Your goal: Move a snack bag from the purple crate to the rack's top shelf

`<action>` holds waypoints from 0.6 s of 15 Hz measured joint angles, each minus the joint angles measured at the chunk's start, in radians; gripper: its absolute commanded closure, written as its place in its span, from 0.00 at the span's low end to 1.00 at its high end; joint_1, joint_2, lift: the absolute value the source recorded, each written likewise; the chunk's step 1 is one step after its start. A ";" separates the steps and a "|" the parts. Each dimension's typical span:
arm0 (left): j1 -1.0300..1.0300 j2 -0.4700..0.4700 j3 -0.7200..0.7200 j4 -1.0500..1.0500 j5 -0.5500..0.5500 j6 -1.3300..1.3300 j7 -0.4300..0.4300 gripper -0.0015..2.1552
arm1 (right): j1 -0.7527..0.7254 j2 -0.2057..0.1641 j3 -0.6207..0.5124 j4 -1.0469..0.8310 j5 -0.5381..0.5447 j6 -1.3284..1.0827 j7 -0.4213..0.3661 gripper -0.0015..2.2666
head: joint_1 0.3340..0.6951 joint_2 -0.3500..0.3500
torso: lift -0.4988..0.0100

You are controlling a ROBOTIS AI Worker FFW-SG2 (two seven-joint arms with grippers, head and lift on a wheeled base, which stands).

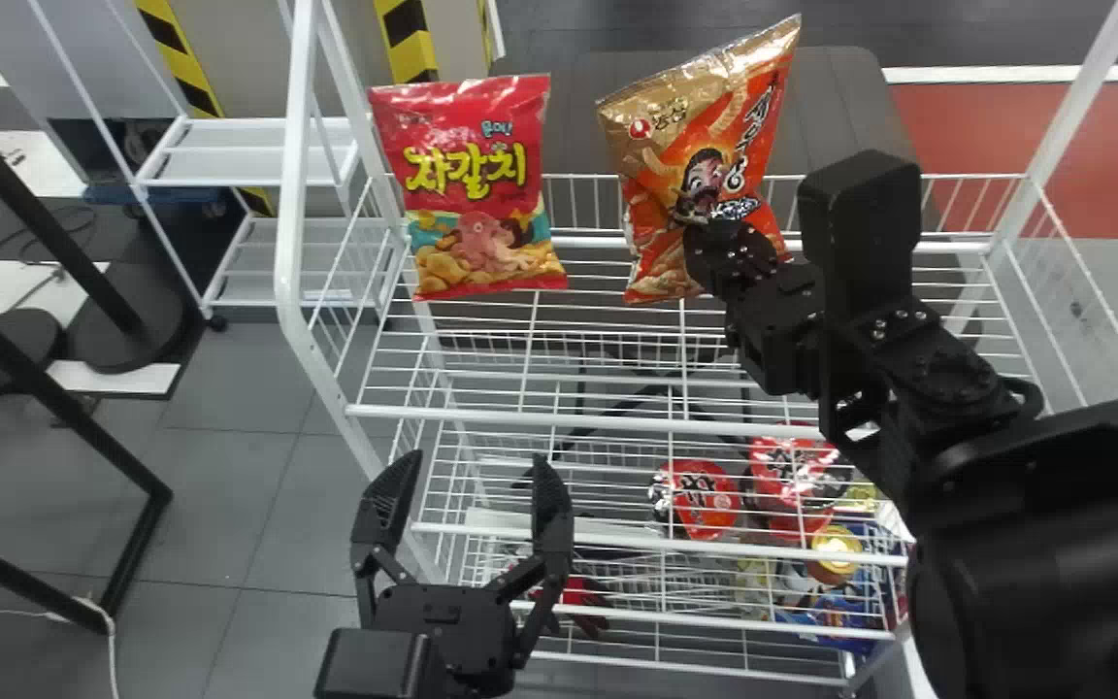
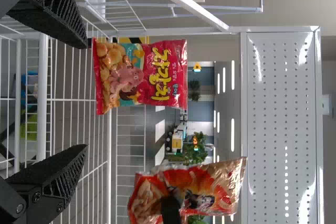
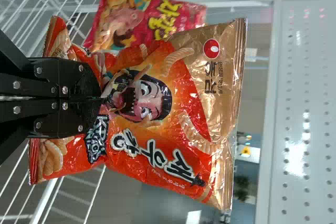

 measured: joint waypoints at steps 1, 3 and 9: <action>0.000 0.000 0.001 0.003 0.001 -0.001 0.000 0.07 | 0.003 0.000 0.000 0.038 -0.021 -0.073 -0.004 0.89 | 1.00 0.70 | 0.98; -0.002 0.001 0.006 0.010 0.004 -0.004 0.000 0.07 | 0.003 0.000 0.001 0.145 -0.056 -0.241 -0.025 0.89 | 1.00 0.72 | 0.98; -0.009 0.001 0.023 0.034 0.024 -0.023 -0.006 0.07 | -0.097 0.000 -0.001 0.448 -0.122 -0.535 -0.080 0.89 | 1.00 0.74 | 0.98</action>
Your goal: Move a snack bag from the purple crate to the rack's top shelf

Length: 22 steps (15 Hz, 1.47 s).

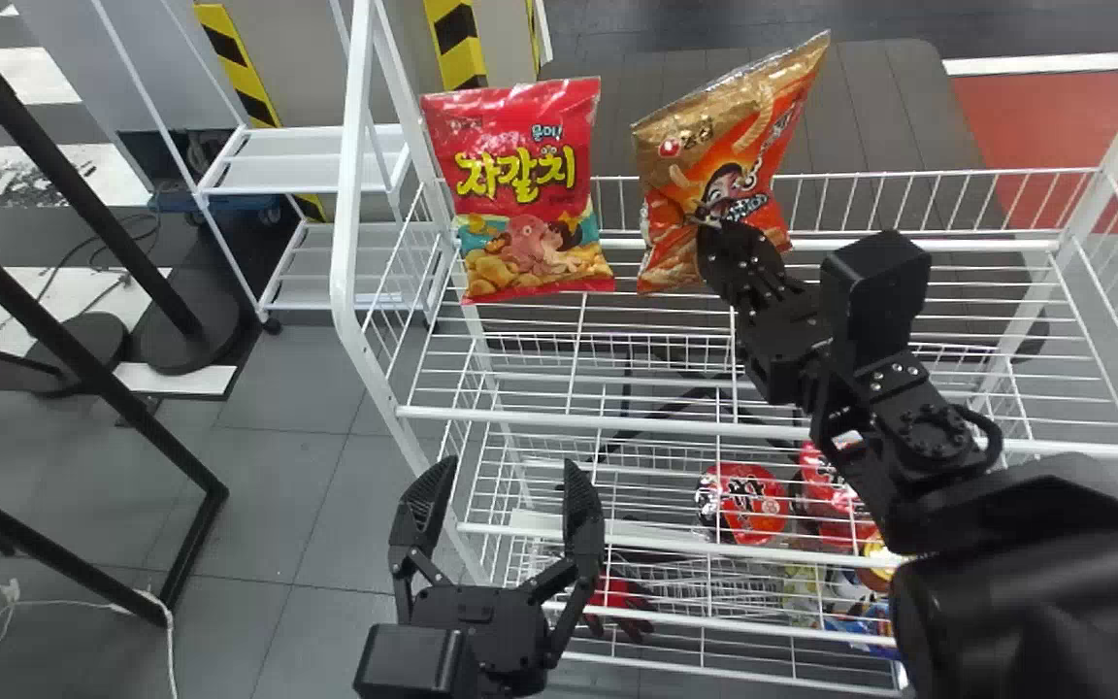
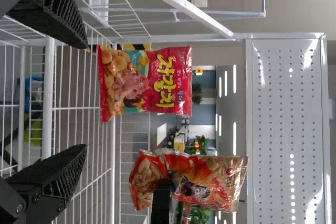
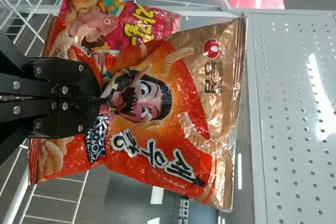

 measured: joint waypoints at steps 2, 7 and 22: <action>-0.005 0.000 0.001 0.008 0.005 -0.001 -0.001 0.07 | -0.051 0.000 -0.005 0.078 -0.022 -0.026 -0.013 0.89 | 1.00 0.72 | 0.98; -0.007 0.002 0.005 0.011 0.010 -0.009 -0.001 0.07 | -0.155 0.000 -0.038 0.242 -0.094 -0.027 -0.026 0.89 | 1.00 0.68 | 0.98; -0.007 0.008 0.013 0.017 0.019 -0.022 0.005 0.07 | -0.260 0.000 -0.031 0.426 -0.186 -0.036 0.052 0.89 | 1.00 0.70 | 0.98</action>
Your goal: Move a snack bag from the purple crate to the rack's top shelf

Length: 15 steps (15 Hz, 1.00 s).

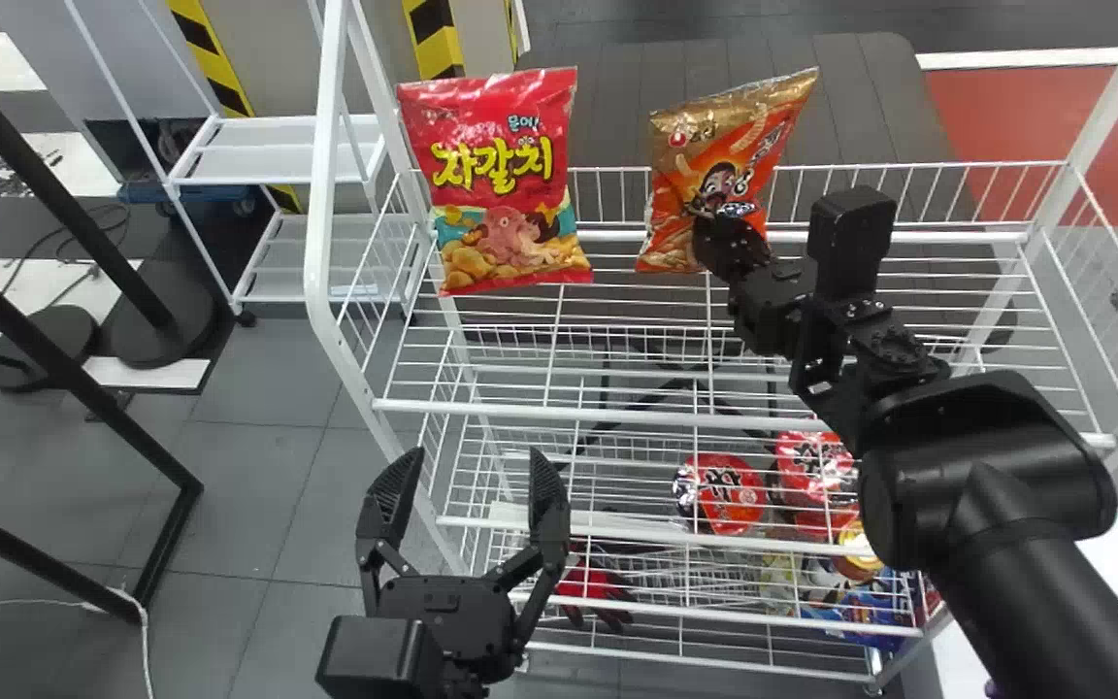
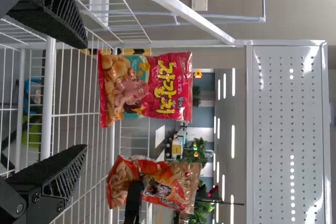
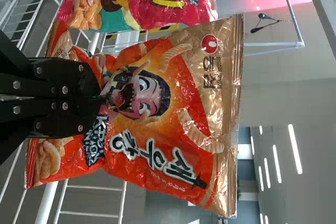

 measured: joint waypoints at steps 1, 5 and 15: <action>0.000 0.000 0.001 0.002 0.000 0.000 0.000 0.07 | -0.001 0.000 0.003 0.001 -0.006 0.000 0.002 0.89 | 1.00 0.70 | 0.98; -0.002 -0.004 0.004 0.012 0.000 -0.017 0.001 0.07 | -0.013 0.000 0.020 0.017 -0.033 0.000 0.011 0.89 | 1.00 0.72 | 0.98; -0.005 -0.006 0.012 0.033 0.011 -0.048 0.008 0.07 | -0.026 0.000 0.079 0.073 -0.057 -0.061 0.012 0.89 | 1.00 0.77 | 0.98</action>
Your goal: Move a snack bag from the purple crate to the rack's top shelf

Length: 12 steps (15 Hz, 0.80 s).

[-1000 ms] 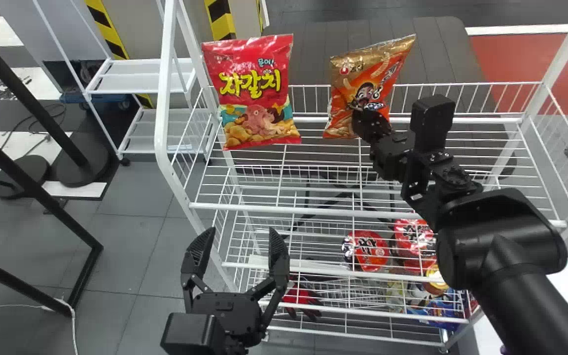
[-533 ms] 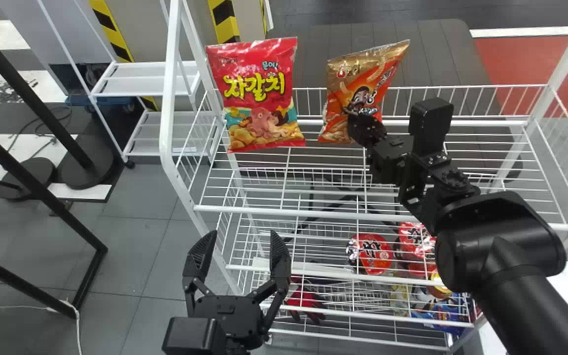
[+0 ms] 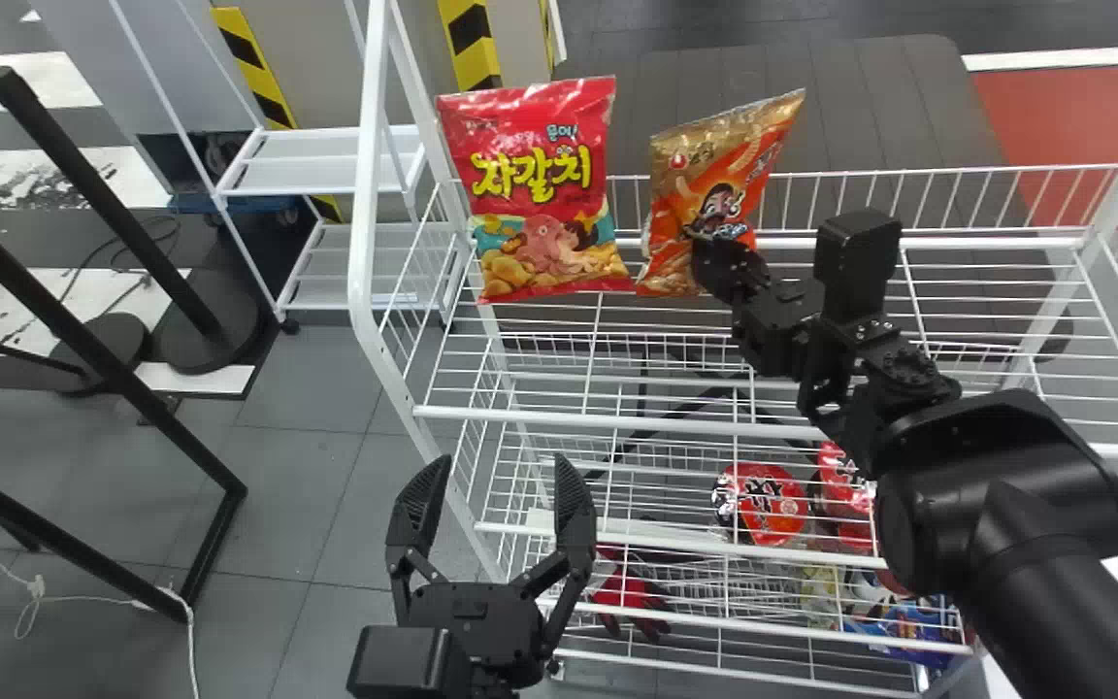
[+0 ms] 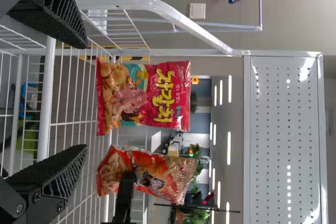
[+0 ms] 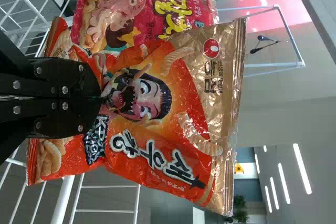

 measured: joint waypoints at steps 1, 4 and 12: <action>0.000 -0.001 0.000 0.003 0.000 -0.003 0.000 0.07 | -0.001 0.000 0.000 0.007 0.000 -0.011 0.000 0.89 | 1.00 0.77 | 0.98; 0.000 -0.004 -0.001 0.007 0.000 -0.008 0.000 0.07 | -0.006 0.000 -0.008 0.025 -0.001 -0.022 0.000 0.89 | 1.00 0.76 | 0.98; 0.003 -0.007 -0.003 0.019 0.000 -0.049 0.003 0.07 | -0.032 0.000 -0.021 0.101 -0.013 -0.056 -0.001 0.85 | 1.00 0.74 | 0.98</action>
